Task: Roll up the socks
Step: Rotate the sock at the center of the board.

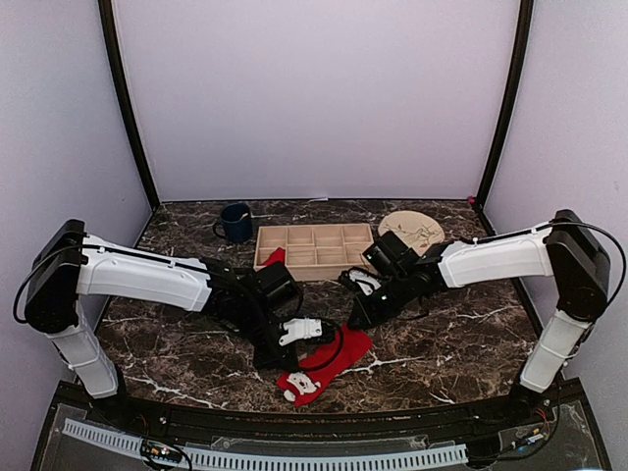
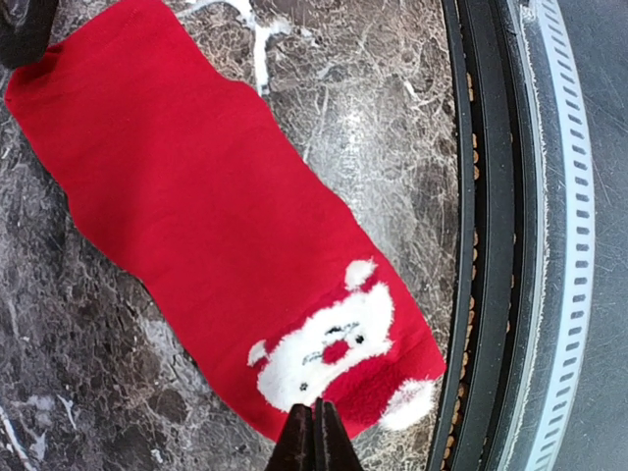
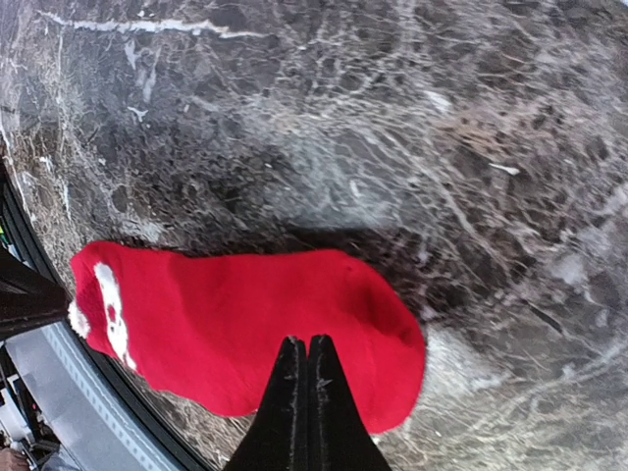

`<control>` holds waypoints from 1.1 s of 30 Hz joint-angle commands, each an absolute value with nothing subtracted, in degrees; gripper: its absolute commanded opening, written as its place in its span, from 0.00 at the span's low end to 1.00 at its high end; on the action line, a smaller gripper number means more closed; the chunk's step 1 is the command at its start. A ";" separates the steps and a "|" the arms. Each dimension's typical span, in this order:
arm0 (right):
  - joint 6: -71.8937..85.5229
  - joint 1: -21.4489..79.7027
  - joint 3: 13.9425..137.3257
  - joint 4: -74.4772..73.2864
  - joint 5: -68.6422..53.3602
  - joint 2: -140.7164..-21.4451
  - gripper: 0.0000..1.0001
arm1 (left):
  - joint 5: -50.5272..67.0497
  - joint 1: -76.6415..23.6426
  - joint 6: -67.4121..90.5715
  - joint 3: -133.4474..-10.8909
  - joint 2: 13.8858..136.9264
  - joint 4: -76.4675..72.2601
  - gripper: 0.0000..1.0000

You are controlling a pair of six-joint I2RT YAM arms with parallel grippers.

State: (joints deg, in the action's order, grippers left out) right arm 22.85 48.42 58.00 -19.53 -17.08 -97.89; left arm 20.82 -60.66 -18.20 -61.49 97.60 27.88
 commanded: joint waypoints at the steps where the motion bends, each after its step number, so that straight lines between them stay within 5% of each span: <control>1: 26.27 50.07 56.90 -14.76 -19.15 -99.75 0.00 | 22.34 -60.91 -19.77 -63.76 98.67 31.52 0.02; 18: 29.40 52.56 53.89 -17.10 -12.39 -100.61 0.00 | 24.30 -60.91 -20.19 -65.75 104.33 34.43 0.00; 33: 19.85 48.79 65.40 -18.99 -10.47 -110.52 0.00 | 23.24 -60.82 -18.02 -64.28 105.05 33.73 0.00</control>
